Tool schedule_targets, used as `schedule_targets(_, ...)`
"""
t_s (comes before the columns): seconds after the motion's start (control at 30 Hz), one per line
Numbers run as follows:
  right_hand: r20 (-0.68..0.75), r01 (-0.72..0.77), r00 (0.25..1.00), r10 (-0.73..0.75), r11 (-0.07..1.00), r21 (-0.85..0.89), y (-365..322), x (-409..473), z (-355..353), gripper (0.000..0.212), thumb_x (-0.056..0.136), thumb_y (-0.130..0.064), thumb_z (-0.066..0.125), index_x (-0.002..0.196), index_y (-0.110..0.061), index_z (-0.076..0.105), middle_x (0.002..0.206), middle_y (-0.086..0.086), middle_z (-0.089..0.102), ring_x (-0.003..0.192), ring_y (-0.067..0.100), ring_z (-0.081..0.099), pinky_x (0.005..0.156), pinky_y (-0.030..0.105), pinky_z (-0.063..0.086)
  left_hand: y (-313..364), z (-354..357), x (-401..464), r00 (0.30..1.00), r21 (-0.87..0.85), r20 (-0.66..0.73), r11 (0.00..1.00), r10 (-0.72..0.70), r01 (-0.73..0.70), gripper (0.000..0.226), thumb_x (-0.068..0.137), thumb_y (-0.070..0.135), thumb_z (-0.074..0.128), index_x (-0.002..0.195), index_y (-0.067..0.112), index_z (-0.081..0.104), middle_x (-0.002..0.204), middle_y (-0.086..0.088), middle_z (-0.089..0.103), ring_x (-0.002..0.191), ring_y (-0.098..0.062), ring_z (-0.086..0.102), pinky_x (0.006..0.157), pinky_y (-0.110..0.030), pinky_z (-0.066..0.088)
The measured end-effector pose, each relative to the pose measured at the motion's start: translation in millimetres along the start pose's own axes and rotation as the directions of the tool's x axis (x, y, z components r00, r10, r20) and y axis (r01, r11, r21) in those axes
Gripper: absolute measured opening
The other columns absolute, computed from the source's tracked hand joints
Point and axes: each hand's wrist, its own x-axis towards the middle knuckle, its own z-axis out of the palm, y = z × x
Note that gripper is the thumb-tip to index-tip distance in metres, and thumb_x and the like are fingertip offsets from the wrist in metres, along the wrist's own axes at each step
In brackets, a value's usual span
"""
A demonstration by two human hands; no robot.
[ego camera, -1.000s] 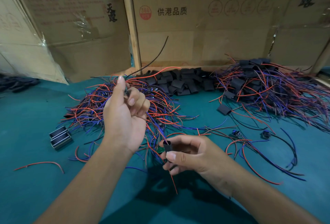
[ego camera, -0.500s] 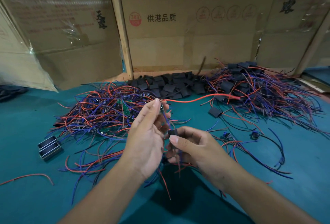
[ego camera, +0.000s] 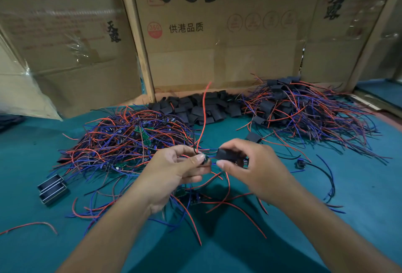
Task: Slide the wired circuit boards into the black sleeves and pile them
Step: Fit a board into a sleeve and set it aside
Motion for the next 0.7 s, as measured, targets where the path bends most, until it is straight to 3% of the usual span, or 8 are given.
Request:
schedule_targets(0.13, 0.042, 0.090, 0.996, -0.083, 0.968, -0.236, 2, 1, 0, 0.026, 0.084, -0.035, 0.073, 0.107, -0.028, 0.063, 0.097, -0.013, 0.066, 0.091, 0.014, 0.058, 0.085, 0.040, 0.046, -3, 1, 0, 0.998, 0.022, 0.011, 0.998, -0.060, 0.060, 0.013, 0.096, 0.017, 0.061, 0.093, 0.008, 0.053, 0.098, -0.020, 0.075, 0.092, -0.030, 0.075, 0.078, -0.036, 0.061)
schedule_targets(0.2, 0.033, 0.113, 0.994, -0.109, 0.952, -0.283, 1, -1, 2, 0.028, 0.085, -0.037, 0.071, 0.110, -0.028, 0.062, 0.099, -0.011, 0.066, 0.094, 0.017, 0.058, 0.086, 0.040, 0.043, -4, 2, 1, 0.995, -0.006, 0.037, 0.996, -0.089, 0.089, 0.012, 0.097, 0.019, 0.059, 0.092, 0.011, 0.051, 0.101, -0.019, 0.075, 0.095, -0.029, 0.074, 0.083, -0.037, 0.059)
schedule_targets(0.3, 0.023, 0.140, 0.990, -0.139, 0.945, -0.295, -2, -3, 7, 0.030, 0.087, -0.035, 0.069, 0.115, -0.026, 0.062, 0.104, -0.009, 0.066, 0.097, 0.019, 0.058, 0.084, 0.036, 0.044, -4, 6, 0, 0.989, -0.122, 0.094, 0.985, -0.113, 0.124, 0.011, 0.088, 0.020, 0.067, 0.089, 0.016, 0.057, 0.102, -0.011, 0.075, 0.089, -0.023, 0.074, 0.076, -0.028, 0.057)
schedule_targets(0.43, 0.007, 0.168, 0.985, -0.172, 0.948, -0.272, -8, -6, 9, 0.031, 0.087, -0.034, 0.067, 0.116, -0.023, 0.064, 0.099, -0.006, 0.065, 0.093, 0.020, 0.061, 0.078, 0.039, 0.050, -3, 9, 0, 0.997, -0.208, 0.035, 0.975, -0.068, 0.074, 0.011, 0.074, 0.021, 0.072, 0.080, 0.013, 0.067, 0.072, -0.001, 0.059, 0.059, -0.007, 0.052, 0.055, -0.016, 0.045)
schedule_targets(0.57, 0.003, 0.162, 0.986, -0.167, 0.952, -0.259, -13, -8, 11, 0.033, 0.088, -0.033, 0.068, 0.118, -0.022, 0.062, 0.101, -0.005, 0.067, 0.092, 0.020, 0.063, 0.078, 0.041, 0.051, -1, 9, 0, 0.994, -0.287, 0.012, 0.952, -0.105, 0.104, 0.017, 0.073, 0.020, 0.072, 0.084, 0.009, 0.067, 0.068, -0.003, 0.063, 0.056, -0.006, 0.057, 0.055, -0.014, 0.052)
schedule_targets(0.7, -0.022, 0.143, 0.988, -0.156, 0.948, -0.284, -14, -9, 13, 0.031, 0.089, -0.034, 0.067, 0.118, -0.023, 0.062, 0.102, -0.005, 0.068, 0.092, 0.021, 0.064, 0.077, 0.042, 0.051, 0, 10, -1, 0.996, -0.235, -0.006, 0.968, -0.089, 0.085, 0.028, 0.072, 0.018, 0.074, 0.095, 0.006, 0.062, 0.070, -0.005, 0.065, 0.056, -0.008, 0.059, 0.055, -0.015, 0.052)
